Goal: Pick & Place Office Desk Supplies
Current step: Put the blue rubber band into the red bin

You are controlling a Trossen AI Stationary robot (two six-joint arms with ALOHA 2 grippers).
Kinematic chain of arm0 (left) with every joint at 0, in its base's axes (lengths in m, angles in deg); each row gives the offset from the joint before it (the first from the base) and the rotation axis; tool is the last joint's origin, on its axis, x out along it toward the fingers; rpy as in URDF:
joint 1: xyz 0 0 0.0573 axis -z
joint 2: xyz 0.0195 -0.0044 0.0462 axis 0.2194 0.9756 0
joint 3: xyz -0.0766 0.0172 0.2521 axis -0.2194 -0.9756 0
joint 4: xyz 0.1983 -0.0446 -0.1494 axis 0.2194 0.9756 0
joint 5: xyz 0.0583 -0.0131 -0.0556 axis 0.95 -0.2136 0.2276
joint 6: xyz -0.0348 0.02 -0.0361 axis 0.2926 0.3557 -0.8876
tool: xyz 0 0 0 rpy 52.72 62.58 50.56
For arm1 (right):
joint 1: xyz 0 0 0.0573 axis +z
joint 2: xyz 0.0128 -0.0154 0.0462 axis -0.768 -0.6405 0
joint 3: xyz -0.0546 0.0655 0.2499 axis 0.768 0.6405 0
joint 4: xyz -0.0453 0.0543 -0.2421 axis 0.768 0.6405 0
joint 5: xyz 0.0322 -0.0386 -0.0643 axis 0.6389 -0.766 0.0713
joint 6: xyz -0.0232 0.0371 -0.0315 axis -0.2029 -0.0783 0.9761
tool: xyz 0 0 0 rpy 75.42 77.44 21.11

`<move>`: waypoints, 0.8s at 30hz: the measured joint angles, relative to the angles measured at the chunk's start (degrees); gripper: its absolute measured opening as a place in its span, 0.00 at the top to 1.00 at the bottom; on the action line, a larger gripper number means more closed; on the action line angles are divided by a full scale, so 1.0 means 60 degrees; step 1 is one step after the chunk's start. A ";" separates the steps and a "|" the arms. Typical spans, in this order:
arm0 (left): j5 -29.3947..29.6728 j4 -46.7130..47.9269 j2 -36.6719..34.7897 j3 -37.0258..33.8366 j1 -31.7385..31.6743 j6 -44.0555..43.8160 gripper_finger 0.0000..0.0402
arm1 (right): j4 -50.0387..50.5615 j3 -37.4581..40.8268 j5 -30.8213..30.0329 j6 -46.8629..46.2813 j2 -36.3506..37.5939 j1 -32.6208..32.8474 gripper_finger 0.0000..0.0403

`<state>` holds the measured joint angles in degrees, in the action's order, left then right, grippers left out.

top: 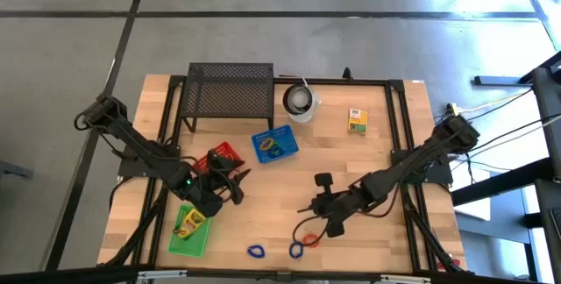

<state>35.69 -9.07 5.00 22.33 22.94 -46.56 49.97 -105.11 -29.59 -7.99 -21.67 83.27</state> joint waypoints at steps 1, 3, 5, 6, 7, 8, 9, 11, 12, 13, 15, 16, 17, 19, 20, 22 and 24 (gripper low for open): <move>0.0004 -0.0373 0.0091 0.0000 0.0002 0.0391 0.64 | -0.0130 0.0000 -0.0182 0.0005 0.0173 -0.0011 0.98; 0.0001 -0.1084 0.0304 -0.0003 0.0001 0.1224 0.64 | -0.0558 0.0000 -0.0502 0.0014 0.0461 -0.0039 0.98; -0.0004 -0.1954 0.0582 -0.0004 0.0000 0.2067 0.63 | -0.0960 0.0000 -0.0664 0.0028 0.0721 -0.0054 0.98; -0.0051 -0.2337 0.0725 -0.0004 0.0000 0.2515 0.62 | -0.1218 -0.0005 -0.0665 0.0075 0.0833 -0.0071 0.98; -0.0210 -0.2856 0.0880 -0.0004 0.0000 0.2982 0.61 | -0.1468 -0.0013 -0.0661 0.0194 0.0910 -0.0080 0.98; -0.0411 -0.3346 0.1049 -0.0004 0.0000 0.3416 0.60 | -0.1694 -0.0015 -0.0661 0.0338 0.0960 -0.0080 0.98; -0.0599 -0.3852 0.1217 -0.0004 0.0000 0.3863 0.59 | -0.1979 -0.0015 -0.0660 0.0506 0.0979 -0.0080 0.98; -0.0940 -0.4958 0.1593 -0.0004 -0.0003 0.4725 0.56 | -0.2637 -0.0015 -0.0658 0.0935 0.0979 -0.0080 0.98; -0.1130 -0.5559 0.1801 -0.0004 -0.0018 0.5150 0.54 | -0.2932 -0.0015 -0.0658 0.1138 0.0979 -0.0080 0.98; -0.1229 -0.6100 0.1994 -0.0004 -0.0016 0.5585 0.53 | -0.3214 -0.0015 -0.0655 0.1364 0.0982 -0.0080 0.98; -0.1302 -0.7260 0.2385 -0.0007 -0.0022 0.6321 0.50 | -0.3607 -0.0018 -0.0654 0.1775 0.0989 -0.0082 0.98; -0.1337 -0.7827 0.2566 -0.0004 -0.0029 0.6696 0.48 | -0.3783 -0.0018 -0.0654 0.1969 0.0989 -0.0100 0.98; -0.1340 -0.8327 0.2741 -0.0004 -0.0034 0.7087 0.47 | -0.3975 -0.0018 -0.0654 0.2142 0.0989 -0.0109 0.98; -0.1433 -0.9491 0.3115 -0.0004 -0.0070 0.7753 0.46 | -0.4383 -0.0022 -0.0654 0.2469 0.0993 -0.0113 0.98; -0.1515 -1.0060 0.3307 -0.0004 -0.0097 0.8067 0.45 | -0.4557 -0.0022 -0.0650 0.2663 0.0993 -0.0116 0.98; -0.1728 -1.1143 0.3638 -0.0007 -0.0189 0.8695 0.44 | -0.4881 -0.0022 -0.0625 0.2970 0.0956 -0.0113 0.98; -0.2139 -1.2159 0.3934 -0.0007 -0.0318 0.9208 0.44 | -0.5171 -0.0025 -0.0619 0.3242 0.0875 -0.0113 0.98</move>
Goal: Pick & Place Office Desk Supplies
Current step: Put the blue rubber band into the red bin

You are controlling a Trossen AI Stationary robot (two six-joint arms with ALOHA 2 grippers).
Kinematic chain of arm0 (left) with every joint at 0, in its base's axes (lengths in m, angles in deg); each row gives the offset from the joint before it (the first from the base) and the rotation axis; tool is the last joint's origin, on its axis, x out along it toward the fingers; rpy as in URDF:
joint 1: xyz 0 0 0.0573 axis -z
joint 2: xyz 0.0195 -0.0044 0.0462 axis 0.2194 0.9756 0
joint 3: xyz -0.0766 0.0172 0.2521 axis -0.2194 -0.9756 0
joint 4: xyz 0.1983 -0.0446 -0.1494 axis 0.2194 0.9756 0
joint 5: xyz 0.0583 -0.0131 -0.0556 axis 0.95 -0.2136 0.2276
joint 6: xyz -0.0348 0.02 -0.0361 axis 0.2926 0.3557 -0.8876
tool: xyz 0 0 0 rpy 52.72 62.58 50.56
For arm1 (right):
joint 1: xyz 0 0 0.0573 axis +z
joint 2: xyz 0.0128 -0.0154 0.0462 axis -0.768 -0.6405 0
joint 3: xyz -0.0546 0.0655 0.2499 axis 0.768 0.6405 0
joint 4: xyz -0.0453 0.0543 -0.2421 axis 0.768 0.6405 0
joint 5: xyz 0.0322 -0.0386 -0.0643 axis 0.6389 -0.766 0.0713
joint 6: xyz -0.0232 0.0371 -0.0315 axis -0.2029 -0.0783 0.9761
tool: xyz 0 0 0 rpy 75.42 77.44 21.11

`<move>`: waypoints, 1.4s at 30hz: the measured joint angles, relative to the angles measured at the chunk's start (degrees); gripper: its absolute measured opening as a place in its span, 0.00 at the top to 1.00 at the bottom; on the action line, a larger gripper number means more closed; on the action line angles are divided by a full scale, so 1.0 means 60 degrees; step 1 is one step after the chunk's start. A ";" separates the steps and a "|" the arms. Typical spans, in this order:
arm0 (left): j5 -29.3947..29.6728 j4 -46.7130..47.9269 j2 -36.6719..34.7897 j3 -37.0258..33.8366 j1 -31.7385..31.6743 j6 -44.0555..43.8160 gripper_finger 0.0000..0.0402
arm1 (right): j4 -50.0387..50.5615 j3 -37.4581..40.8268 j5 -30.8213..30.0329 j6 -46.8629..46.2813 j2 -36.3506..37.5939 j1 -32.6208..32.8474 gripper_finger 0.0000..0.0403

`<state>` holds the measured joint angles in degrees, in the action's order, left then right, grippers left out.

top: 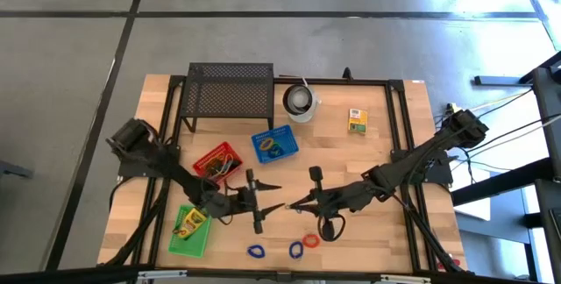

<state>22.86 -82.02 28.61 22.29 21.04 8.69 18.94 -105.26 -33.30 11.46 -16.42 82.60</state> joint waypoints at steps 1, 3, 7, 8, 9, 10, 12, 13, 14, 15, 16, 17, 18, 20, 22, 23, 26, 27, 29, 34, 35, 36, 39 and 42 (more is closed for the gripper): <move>-0.0338 -0.0475 0.0130 0.0000 -0.0064 0.0202 0.44 | -0.0149 0.0000 -0.0003 0.0158 -0.0062 0.0000 0.98; -0.1229 -0.1206 0.0295 0.0000 -0.0184 0.0422 0.45 | -0.0353 -0.0004 -0.0006 0.0417 -0.0216 -0.0006 0.98; -0.2789 -0.1759 0.0454 0.0018 -0.0373 0.0413 0.44 | -0.0951 -0.0008 -0.0010 0.0864 -0.0519 -0.0023 0.98; -0.3007 -0.1769 0.0480 0.0067 -0.0406 0.0339 0.44 | -0.1164 -0.0015 -0.0010 0.1018 -0.0590 -0.0033 0.98; -0.3150 -0.1755 0.0489 0.0116 -0.0427 0.0287 0.44 | -0.1341 -0.0015 -0.0010 0.1211 -0.0661 -0.0033 0.98; -0.3214 -0.1734 0.0497 0.0171 -0.0447 0.0247 0.44 | -0.1596 -0.0015 -0.0007 0.1385 -0.0749 -0.0033 0.98; -0.3276 -0.1728 0.0555 0.0310 -0.0501 0.0235 0.45 | -0.1978 -0.0015 0.0027 0.1657 -0.0883 -0.0055 0.98; -0.3276 -0.1690 0.0583 0.0364 -0.0521 0.0257 0.45 | -0.2096 -0.0015 0.0145 0.1709 -0.0936 -0.0067 0.98; -0.3276 -0.1685 0.0627 0.0441 -0.0524 0.0299 0.45 | -0.2224 -0.0015 0.0303 0.1716 -0.0982 -0.0094 0.98; -0.3276 -0.1683 0.0649 0.0523 -0.0524 0.0323 0.45 | -0.2251 -0.0015 0.0426 0.1711 -0.0997 -0.0120 0.98; -0.3274 -0.1690 0.0658 0.0589 -0.0527 0.0326 0.44 | -0.2253 -0.0015 0.0483 0.1703 -0.1000 -0.0141 0.98; -0.3263 -0.1693 0.0669 0.0650 -0.0524 0.0317 0.44 | -0.2253 -0.0015 0.0471 0.1683 -0.1000 -0.0146 0.98; -0.3239 -0.1692 0.0677 0.0670 -0.0524 0.0298 0.45 | -0.2257 -0.0015 0.0467 0.1679 -0.1000 -0.0149 0.98; -0.3160 -0.1678 0.0685 0.0670 -0.0524 0.0210 0.46 | -0.2257 -0.0015 0.0471 0.1679 -0.1000 -0.0157 0.98; -0.3123 -0.1683 0.0685 0.0670 -0.0497 0.0189 0.50 | -0.2257 -0.0015 0.0471 0.1679 -0.1000 -0.0159 0.98; -0.3123 -0.1679 0.0685 0.0670 -0.0482 0.0172 0.53 | -0.2258 -0.0015 0.0471 0.1679 -0.1000 -0.0157 0.98; -0.3123 -0.1676 0.0685 0.0670 -0.0447 -0.0016 0.65 | -0.2257 -0.0015 0.0471 0.1676 -0.1000 -0.0157 0.98; -0.3123 -0.1670 0.0685 0.0670 -0.0453 -0.0060 0.70 | -0.2257 -0.0015 0.0471 0.1676 -0.1000 -0.0157 0.98; -0.3123 -0.1596 0.0685 0.0670 -0.0454 -0.0063 0.80 | -0.2253 -0.0015 0.0471 0.1674 -0.1000 -0.0157 0.98; -0.3120 -0.1419 0.0685 0.0670 -0.0485 -0.0170 0.98 | -0.2253 -0.0015 0.0471 0.1180 -0.1000 -0.0166 0.97; -0.3123 -0.1384 0.0685 0.0670 -0.0506 -0.0280 0.98 | -0.2252 -0.0015 0.0472 0.0975 -0.1000 -0.0181 0.96; -0.3116 -0.1334 0.0685 0.0670 -0.0533 -0.0443 0.99 | -0.2233 -0.0015 0.0474 0.0771 -0.1001 -0.0199 0.95; -0.3056 -0.1231 0.0682 0.0670 -0.0627 -0.0894 0.99 | -0.2202 -0.0015 0.0471 0.0425 -0.1007 -0.0236 0.87; -0.3031 -0.0985 0.0682 0.0670 -0.0711 -0.1290 0.99 | -0.2008 -0.0015 0.0341 0.0307 -0.1002 -0.0230 0.77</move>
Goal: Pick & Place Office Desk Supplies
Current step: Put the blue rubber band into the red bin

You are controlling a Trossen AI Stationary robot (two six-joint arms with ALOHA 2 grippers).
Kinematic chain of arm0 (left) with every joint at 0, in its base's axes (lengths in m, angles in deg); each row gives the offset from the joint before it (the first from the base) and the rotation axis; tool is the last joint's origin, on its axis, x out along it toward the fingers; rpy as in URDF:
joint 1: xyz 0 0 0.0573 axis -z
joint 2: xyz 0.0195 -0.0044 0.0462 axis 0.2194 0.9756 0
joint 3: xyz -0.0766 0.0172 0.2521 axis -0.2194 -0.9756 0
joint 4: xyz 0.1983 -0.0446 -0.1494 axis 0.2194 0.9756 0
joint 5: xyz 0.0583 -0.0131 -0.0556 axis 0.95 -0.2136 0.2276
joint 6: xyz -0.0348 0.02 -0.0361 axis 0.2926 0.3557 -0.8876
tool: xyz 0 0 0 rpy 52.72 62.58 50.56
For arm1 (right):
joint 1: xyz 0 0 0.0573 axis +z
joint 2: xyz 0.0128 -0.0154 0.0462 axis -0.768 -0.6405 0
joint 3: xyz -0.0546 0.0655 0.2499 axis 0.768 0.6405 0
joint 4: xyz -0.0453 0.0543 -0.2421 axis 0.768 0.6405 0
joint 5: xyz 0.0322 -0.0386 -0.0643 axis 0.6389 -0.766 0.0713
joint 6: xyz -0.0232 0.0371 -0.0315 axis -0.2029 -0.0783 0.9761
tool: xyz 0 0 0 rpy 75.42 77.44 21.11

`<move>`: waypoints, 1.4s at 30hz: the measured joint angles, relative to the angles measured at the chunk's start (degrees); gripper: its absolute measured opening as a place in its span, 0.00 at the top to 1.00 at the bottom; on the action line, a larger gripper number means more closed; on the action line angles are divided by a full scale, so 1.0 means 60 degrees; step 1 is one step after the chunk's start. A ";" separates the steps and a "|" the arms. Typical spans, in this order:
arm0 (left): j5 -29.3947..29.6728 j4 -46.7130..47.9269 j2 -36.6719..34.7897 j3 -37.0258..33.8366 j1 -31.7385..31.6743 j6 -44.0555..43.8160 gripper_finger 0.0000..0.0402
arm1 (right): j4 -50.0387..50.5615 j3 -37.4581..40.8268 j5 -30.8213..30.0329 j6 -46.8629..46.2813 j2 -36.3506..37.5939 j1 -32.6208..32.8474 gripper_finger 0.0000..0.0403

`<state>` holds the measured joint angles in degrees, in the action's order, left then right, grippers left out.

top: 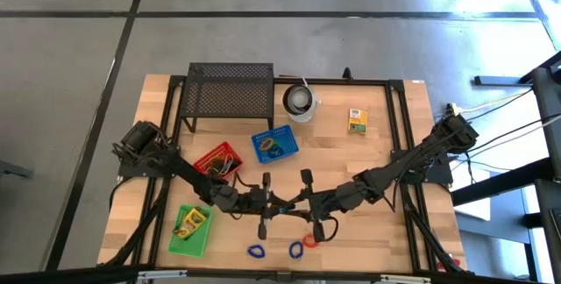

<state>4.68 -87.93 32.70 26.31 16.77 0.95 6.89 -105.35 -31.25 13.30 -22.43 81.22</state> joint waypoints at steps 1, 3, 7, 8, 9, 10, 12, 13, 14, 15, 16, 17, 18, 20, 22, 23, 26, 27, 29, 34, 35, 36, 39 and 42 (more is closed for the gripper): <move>0.0015 0.0020 0.0000 0.0000 -0.0013 -0.0084 0.99 | 0.0186 0.0001 -0.0183 -0.0088 0.0056 0.0007 0.73; 0.0233 0.0091 0.0000 0.0000 -0.0020 -0.0161 0.99 | 0.0793 0.0000 -0.0555 -0.0251 0.0316 0.0041 0.65; 0.1156 0.1367 -0.0334 0.0000 0.0018 -0.0201 0.99 | 0.2855 0.0000 -0.1087 -0.1126 0.1093 0.0173 0.51; 0.1449 0.1903 -0.0503 0.0000 0.0036 -0.0267 0.99 | 0.3373 0.0000 -0.1102 -0.1471 0.1290 0.0215 0.48; 0.1758 0.2567 -0.0699 0.0000 0.0054 -0.0395 0.99 | 0.3800 0.0000 -0.1100 -0.1826 0.1489 0.0252 0.46; 0.2102 0.3315 -0.0908 0.0000 0.0083 -0.0607 0.99 | 0.4252 0.0000 -0.1094 -0.2205 0.1693 0.0304 0.44; 0.2809 0.4988 -0.1369 0.0000 0.0093 -0.1211 0.99 | 0.4982 0.0000 -0.1102 -0.2944 0.2021 0.0397 0.41; 0.3127 0.5922 -0.1665 0.0000 0.0093 -0.1544 0.99 | 0.5358 0.0000 -0.1102 -0.3301 0.2142 0.0446 0.40; 0.3459 0.6856 -0.1970 -0.0004 0.0086 -0.1926 0.99 | 0.5717 0.0000 -0.1102 -0.3609 0.2244 0.0485 0.40; 0.3642 0.7765 -0.2273 0.0000 0.0051 -0.2408 0.99 | 0.6014 0.0000 -0.1099 -0.3885 0.2331 0.0532 0.39; 0.3758 0.8810 -0.2587 0.0000 0.0016 -0.2969 0.99 | 0.6251 0.0000 -0.1103 -0.4137 0.2398 0.0573 0.39; 0.3780 0.9865 -0.2884 0.0000 -0.0019 -0.3612 0.99 | 0.6504 0.0000 -0.1105 -0.4361 0.2440 0.0619 0.39; 0.3742 1.0803 -0.3155 0.0000 -0.0069 -0.4273 0.99 | 0.6744 0.0000 -0.1103 -0.4533 0.2446 0.0669 0.39; 0.3540 1.2818 -0.3675 0.0000 -0.0164 -0.5672 0.99 | 0.7178 0.0000 -0.1095 -0.4811 0.2424 0.0750 0.39; 0.3238 1.4750 -0.4007 0.0000 -0.0243 -0.7112 0.99 | 0.7327 0.0000 -0.1098 -0.4986 0.2325 0.0802 0.39; 0.3005 1.5627 -0.4116 -0.0001 -0.0280 -0.7852 0.99 | 0.7471 0.0000 -0.1098 -0.5087 0.2263 0.0825 0.39; 0.2170 1.7709 -0.4227 -0.0004 -0.0328 -0.9784 0.99 | 0.7505 0.0000 -0.1095 -0.5192 0.2058 0.0859 0.39; 0.1844 1.8221 -0.4217 -0.0005 -0.0327 -1.0263 0.99 | 0.7503 0.0000 -0.1068 -0.5205 0.1998 0.0863 0.39; 0.1198 1.8689 -0.4156 -0.0090 -0.0319 -1.0902 0.99 | 0.7487 0.0000 -0.0813 -0.5247 0.1855 0.0863 0.39; -0.0081 1.8693 -0.4138 -0.0625 -0.0289 -1.1508 0.99 | 0.7571 0.0000 0.0013 -0.5810 0.1437 0.0863 0.39; -0.0170 1.8695 -0.4138 -0.0721 -0.0272 -1.1643 0.99 | 0.7566 0.0000 0.0231 -0.5916 0.1337 0.0863 0.39; -0.0188 1.8713 -0.4138 -0.0799 -0.0241 -1.1782 0.99 | 0.7564 0.0000 0.0450 -0.6024 0.1234 0.0863 0.39; -0.0132 1.8707 -0.4138 -0.0930 -0.0194 -1.1931 0.99 | 0.7552 0.0000 0.1245 -0.6168 0.0853 0.0863 0.39; -0.0101 1.8700 -0.4138 -0.0948 -0.0155 -1.1931 0.99 | 0.7547 0.0000 0.2094 -0.6157 0.0368 0.0863 0.39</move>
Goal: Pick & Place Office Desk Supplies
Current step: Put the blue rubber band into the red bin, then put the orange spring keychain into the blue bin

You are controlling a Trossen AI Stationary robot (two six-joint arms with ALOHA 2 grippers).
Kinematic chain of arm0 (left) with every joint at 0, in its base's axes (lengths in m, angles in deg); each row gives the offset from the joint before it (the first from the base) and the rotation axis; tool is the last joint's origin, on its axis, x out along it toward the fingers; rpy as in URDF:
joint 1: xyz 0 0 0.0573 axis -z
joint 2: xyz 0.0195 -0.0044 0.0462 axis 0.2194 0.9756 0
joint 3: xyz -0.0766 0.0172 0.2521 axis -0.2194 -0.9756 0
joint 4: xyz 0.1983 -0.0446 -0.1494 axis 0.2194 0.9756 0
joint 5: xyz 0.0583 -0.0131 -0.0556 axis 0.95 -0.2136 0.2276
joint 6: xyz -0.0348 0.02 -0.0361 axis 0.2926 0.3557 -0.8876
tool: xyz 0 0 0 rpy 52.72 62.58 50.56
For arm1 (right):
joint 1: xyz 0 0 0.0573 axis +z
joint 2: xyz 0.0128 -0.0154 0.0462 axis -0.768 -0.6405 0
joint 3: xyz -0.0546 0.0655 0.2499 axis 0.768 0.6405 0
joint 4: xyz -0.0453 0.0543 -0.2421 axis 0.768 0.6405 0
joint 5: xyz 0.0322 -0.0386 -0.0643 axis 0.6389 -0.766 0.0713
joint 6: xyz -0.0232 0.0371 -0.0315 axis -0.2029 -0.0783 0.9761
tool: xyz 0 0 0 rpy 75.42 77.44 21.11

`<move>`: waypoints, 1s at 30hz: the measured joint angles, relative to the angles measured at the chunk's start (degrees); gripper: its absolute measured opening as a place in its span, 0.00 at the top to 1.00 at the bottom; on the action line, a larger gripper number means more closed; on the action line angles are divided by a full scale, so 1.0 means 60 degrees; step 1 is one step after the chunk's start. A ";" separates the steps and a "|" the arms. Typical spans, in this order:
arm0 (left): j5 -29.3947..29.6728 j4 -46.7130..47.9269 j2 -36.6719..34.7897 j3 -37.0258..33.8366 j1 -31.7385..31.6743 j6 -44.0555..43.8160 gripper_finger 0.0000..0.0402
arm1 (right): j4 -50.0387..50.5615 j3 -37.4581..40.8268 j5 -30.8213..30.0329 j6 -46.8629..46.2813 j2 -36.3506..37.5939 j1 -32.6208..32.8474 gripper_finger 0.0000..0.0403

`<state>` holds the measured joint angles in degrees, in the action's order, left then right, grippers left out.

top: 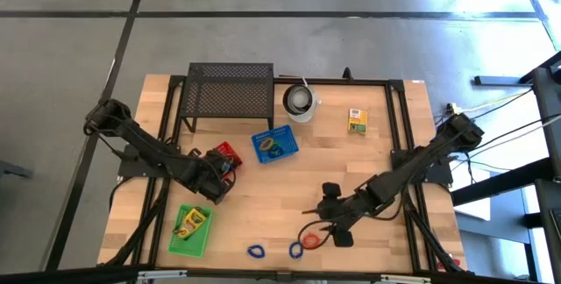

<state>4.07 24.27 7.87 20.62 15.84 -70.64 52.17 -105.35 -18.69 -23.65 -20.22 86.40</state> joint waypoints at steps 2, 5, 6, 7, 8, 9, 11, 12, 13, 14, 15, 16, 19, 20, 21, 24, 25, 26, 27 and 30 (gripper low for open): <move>0.0002 0.0004 0.0000 0.0001 0.0000 0.0014 0.98 | -0.0011 0.0000 0.0438 0.0044 -0.0345 0.0000 0.39; -0.0047 -0.0004 0.0000 0.0001 0.0000 0.0215 0.96 | -0.0032 0.0000 0.0910 0.0372 -0.0866 0.0000 0.39; -0.0071 -0.0004 0.0000 0.0001 0.0000 0.0220 0.95 | -0.0062 0.0000 0.0978 0.0535 -0.1033 0.0000 0.39; -0.0071 -0.0004 0.0000 0.0001 0.0000 0.0222 0.95 | -0.0112 0.0000 0.1024 0.0638 -0.1205 -0.0004 0.39; -0.0061 -0.0004 0.0000 0.0001 0.0000 0.0209 0.94 | -0.0177 0.0000 0.1050 0.0755 -0.1382 -0.0004 0.39; -0.0057 -0.0004 0.0000 0.0001 0.0000 0.0176 0.93 | -0.0298 0.0000 0.1139 0.0789 -0.1547 -0.0004 0.39; -0.0082 -0.0005 0.0000 0.0001 0.0000 0.0178 0.90 | -0.0701 0.0004 0.1504 0.0845 -0.1782 -0.0021 0.39; -0.0107 -0.0002 0.0000 0.0001 0.0000 0.0178 0.89 | -0.0911 0.0000 0.1698 0.0847 -0.1853 -0.0043 0.39; -0.0122 -0.0003 0.0000 0.0001 0.0000 0.0178 0.88 | -0.1028 0.0000 0.1846 0.0851 -0.1905 -0.0067 0.39; -0.0122 0.0000 0.0000 0.0001 0.0000 0.0178 0.86 | -0.1101 0.0000 0.1943 0.0874 -0.1942 -0.0089 0.39; -0.0122 -0.0002 0.0000 0.0001 0.0000 0.0180 0.84 | -0.1161 0.0000 0.1972 0.0964 -0.1974 -0.0113 0.39; -0.0122 0.0000 -0.0004 -0.0002 -0.0008 0.0223 0.82 | -0.1194 0.0000 0.1966 0.1053 -0.1984 -0.0134 0.39; -0.0115 0.0029 -0.0015 0.0027 -0.0095 0.0404 0.77 | -0.1379 0.0000 0.1791 0.1429 -0.1980 -0.0206 0.39; -0.0115 0.0082 -0.0015 0.0089 -0.0143 0.0410 0.75 | -0.1408 0.0000 0.1701 0.1584 -0.1980 -0.0223 0.39; -0.0111 0.0096 -0.0015 0.0173 -0.0187 0.0427 0.74 | -0.1461 0.0000 0.1583 0.1742 -0.1980 -0.0245 0.39; -0.0111 0.0102 -0.0015 0.0472 -0.0317 0.0575 0.71 | -0.1729 0.0000 0.1452 0.2030 -0.1980 -0.0317 0.39; -0.0111 0.0096 -0.0015 0.0619 -0.0354 0.0763 0.70 | -0.1796 0.0000 0.1448 0.2039 -0.1980 -0.0343 0.39; -0.0107 0.0083 -0.0016 0.0780 -0.0363 0.0966 0.70 | -0.1871 0.0000 0.1438 0.2066 -0.1992 -0.0379 0.39; -0.0103 0.0083 -0.0018 0.0951 -0.0372 0.1146 0.70 | -0.2012 0.0000 0.1424 0.2096 -0.2045 -0.0409 0.39; -0.0094 0.0054 -0.0018 0.1509 -0.0372 0.1526 0.71 | -0.2367 0.0000 0.1436 0.2138 -0.2255 -0.0463 0.39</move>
<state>3.51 24.60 7.76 29.68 13.61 -61.48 37.97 -105.35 -10.08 -10.82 -33.76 83.62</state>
